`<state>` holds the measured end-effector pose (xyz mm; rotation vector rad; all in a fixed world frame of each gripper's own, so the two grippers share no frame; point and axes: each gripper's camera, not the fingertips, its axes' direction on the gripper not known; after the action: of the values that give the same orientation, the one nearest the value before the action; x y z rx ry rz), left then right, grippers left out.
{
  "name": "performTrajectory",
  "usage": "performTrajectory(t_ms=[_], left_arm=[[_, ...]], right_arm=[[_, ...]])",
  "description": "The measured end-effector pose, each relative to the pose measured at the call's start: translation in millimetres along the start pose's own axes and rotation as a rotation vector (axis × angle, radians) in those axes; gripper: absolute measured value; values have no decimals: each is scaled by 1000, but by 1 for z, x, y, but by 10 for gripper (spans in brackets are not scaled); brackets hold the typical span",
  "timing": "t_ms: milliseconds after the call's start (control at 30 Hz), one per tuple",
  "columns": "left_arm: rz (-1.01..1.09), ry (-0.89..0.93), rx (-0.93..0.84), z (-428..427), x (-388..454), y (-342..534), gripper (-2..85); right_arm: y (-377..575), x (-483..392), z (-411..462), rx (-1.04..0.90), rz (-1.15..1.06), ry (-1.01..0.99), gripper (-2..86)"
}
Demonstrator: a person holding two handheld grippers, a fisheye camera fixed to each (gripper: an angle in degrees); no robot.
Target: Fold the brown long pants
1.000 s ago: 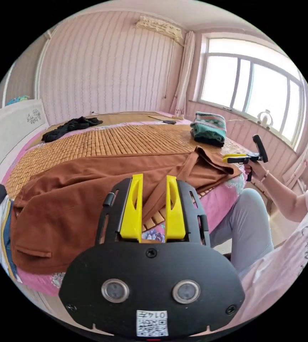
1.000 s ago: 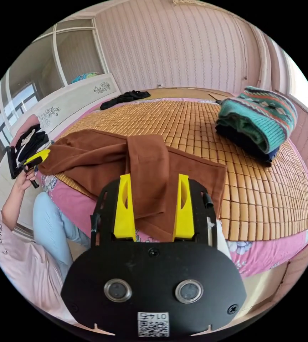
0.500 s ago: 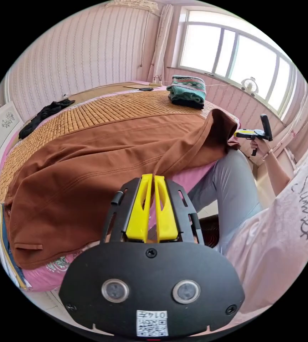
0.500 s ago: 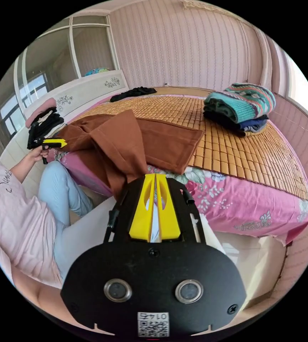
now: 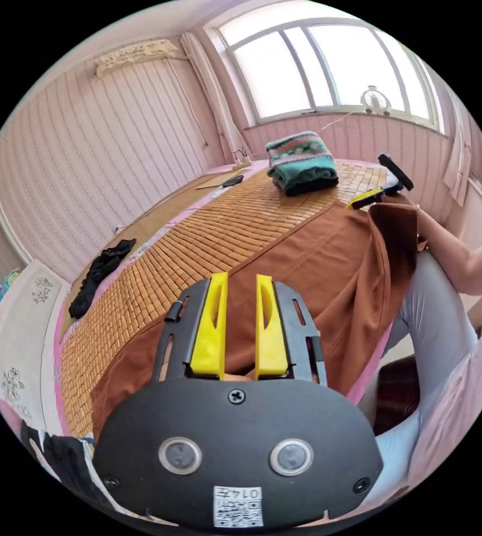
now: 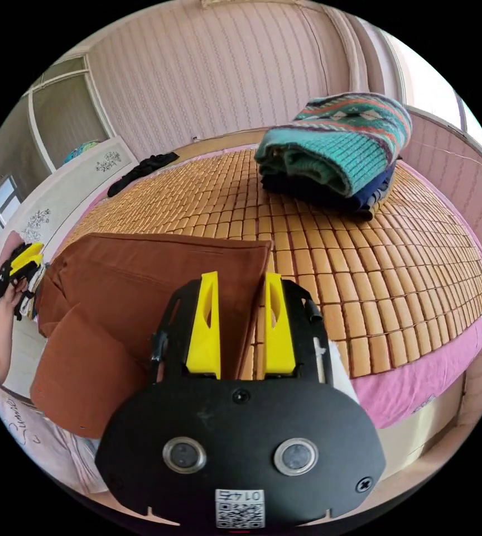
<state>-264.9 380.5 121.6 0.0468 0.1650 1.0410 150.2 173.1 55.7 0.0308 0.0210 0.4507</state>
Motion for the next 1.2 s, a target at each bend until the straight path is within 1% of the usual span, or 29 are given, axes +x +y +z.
performTrajectory(t_ms=[33,100,233,300,333,367,400,500,600,667,767,933,1000,1067,1133,1200], left_arm=[[28,-4,-38,18,3,-4,82],[112,-78,-154,82,11,-16,87],[95,-103,-249,155,-2,-26,106],[45,-61,-309,193,-14,-26,109],[27,-40,-283,195,-18,-26,107],[10,-19,-304,204,-22,-27,103],[22,20,-314,208,-23,-27,93],[80,39,-313,216,-18,-25,69],[127,-16,-324,230,-11,-29,37],[142,-40,-338,240,-10,-34,21],[136,-100,-334,258,-24,-39,43],[-5,-87,-311,283,-76,-45,64],[-88,-52,-304,294,-100,-46,66],[-103,-46,-307,299,-111,-48,65],[-96,-55,-304,301,-116,-48,66],[-100,-90,-292,295,-119,-45,72]], right_arm=[[-7,0,8,-65,13,17,92],[-3,-7,4,-32,-8,71,75],[-2,-17,12,-30,-46,94,55],[-4,-20,14,-31,-50,98,45],[-4,-24,14,-26,-70,103,38],[-5,-31,11,-6,-94,124,32],[-6,-34,9,7,-104,136,30],[-15,-48,13,7,-140,184,23],[-35,-56,22,24,-202,239,20],[-62,-57,38,-26,-237,258,19],[-101,-56,60,-57,-267,264,19],[-164,-63,99,-104,-308,328,21],[-182,-67,120,-151,-337,374,23],[-193,-69,152,-239,-368,431,28],[-197,-70,157,-193,-354,455,34],[-199,-70,158,-192,-344,470,45]])
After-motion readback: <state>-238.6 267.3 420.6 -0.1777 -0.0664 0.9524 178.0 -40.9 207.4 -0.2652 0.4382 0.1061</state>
